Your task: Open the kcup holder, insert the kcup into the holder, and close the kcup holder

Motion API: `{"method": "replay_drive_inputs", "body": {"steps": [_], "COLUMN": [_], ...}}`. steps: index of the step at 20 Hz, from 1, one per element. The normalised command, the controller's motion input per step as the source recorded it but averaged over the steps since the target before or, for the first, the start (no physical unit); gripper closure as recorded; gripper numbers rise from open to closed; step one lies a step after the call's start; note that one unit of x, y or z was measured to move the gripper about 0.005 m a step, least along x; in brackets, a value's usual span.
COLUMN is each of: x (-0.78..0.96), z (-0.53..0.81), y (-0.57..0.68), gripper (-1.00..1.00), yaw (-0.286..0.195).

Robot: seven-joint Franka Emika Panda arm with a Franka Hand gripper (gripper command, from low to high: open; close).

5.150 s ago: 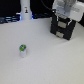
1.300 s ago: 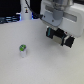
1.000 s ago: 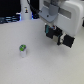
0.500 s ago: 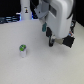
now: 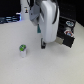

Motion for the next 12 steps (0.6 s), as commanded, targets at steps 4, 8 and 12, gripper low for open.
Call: {"method": "replay_drive_inputs", "body": {"steps": [4, 8, 12], "x": [-0.27, -0.24, -0.32], "z": [-0.16, -0.19, -0.26], "y": [-0.48, -0.51, -0.51], "gripper": [-1.00, -1.00, -1.00], "yaw": [-0.270, -0.266, -0.265]}}
